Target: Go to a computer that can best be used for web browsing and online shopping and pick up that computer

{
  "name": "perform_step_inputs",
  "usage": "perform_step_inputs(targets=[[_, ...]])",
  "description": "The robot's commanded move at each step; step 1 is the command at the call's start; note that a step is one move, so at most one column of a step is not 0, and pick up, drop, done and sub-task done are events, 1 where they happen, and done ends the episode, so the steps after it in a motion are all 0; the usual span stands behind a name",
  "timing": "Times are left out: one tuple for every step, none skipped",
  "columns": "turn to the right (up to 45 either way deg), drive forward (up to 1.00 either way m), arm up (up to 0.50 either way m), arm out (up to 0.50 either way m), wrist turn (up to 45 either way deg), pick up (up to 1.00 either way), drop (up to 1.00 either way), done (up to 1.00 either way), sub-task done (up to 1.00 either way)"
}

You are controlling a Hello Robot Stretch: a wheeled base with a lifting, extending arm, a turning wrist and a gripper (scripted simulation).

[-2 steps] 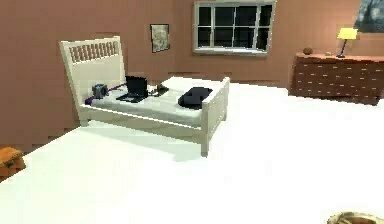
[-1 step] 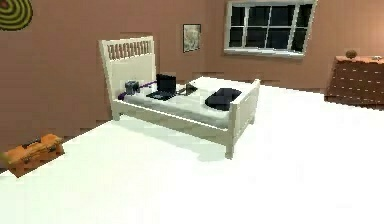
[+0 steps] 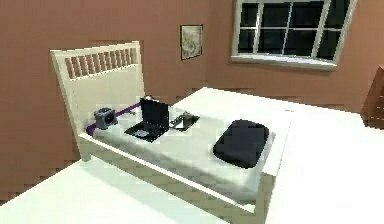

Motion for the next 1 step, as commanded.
perform_step_inputs(targets=[[-3.0,0.0,0.0,0.0,0.0,0.0,0.0,0.0,0.0]])
